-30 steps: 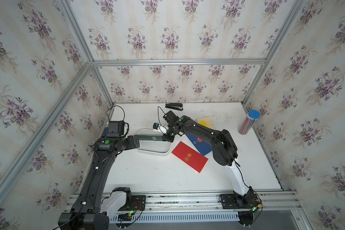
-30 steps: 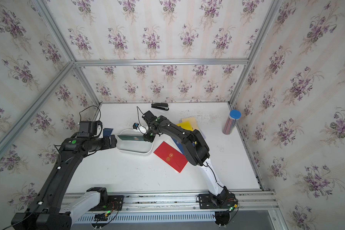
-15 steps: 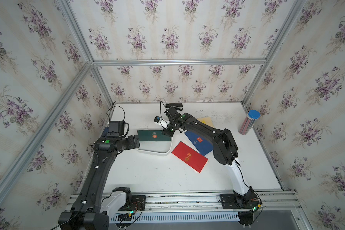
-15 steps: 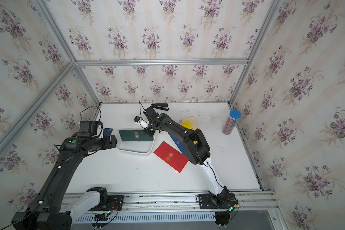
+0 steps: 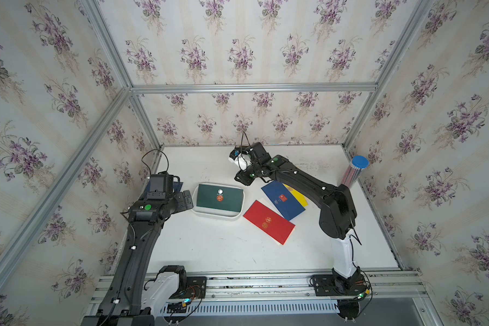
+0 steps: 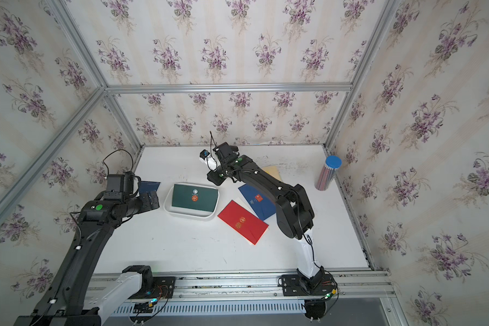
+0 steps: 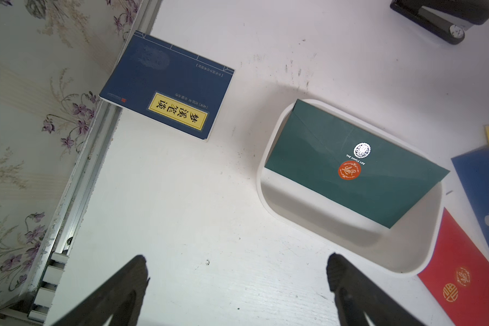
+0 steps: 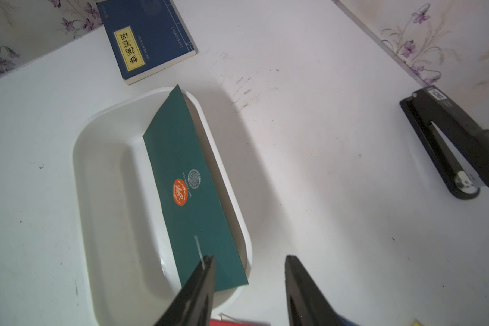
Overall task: Put the sealed envelopes into the storage box
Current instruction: Adjust the envelope in the storage box, then pick up the envelope from the center of the board.
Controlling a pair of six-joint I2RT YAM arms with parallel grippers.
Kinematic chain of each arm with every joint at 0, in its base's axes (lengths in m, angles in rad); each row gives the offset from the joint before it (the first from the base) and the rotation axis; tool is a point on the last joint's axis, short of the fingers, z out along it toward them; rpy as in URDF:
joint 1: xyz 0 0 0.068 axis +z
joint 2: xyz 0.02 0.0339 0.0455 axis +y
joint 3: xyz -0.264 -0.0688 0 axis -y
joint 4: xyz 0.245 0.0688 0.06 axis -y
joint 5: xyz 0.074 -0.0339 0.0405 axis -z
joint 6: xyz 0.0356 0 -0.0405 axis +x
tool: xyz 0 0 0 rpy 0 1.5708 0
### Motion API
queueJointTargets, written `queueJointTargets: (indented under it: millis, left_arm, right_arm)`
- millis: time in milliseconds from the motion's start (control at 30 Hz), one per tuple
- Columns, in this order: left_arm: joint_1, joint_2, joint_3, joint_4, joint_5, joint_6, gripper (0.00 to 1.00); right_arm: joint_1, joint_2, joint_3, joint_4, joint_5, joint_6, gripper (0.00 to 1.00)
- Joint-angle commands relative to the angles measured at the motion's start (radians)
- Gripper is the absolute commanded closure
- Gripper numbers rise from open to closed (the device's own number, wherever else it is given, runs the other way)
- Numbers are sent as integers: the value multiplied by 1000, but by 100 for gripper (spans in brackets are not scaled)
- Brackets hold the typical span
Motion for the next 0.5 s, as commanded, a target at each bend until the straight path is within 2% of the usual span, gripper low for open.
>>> queueJointTargets:
  millis: [0,100,200,233,333,367,467]
  left_arm:
    - [0,-31,-9,29,185,22,0]
    - [-4,-60,-8,10,490,74,3]
    - [-62,-105,-45,4,623,25,8]
    - [-114,-126,-72,15,623,-7,8]
    - [-334,-166,-150,49,508,-155,8]
    - [-418,-164,-181,76,478,-218,8]
    - [-665,-130,-287,210,370,-407,10]
  right_arm:
    - [-12,-127,-172,161,11,141,51]
    - [-43,-290,-414,283,13,269,49]
    - [-93,-457,-666,390,-19,406,48]
    - [-114,-518,-763,429,-32,442,46]
    - [-175,-661,-992,491,-60,516,42]
    - [-228,-695,-1050,491,-72,524,41]
    - [-272,-761,-1165,484,-48,558,40]
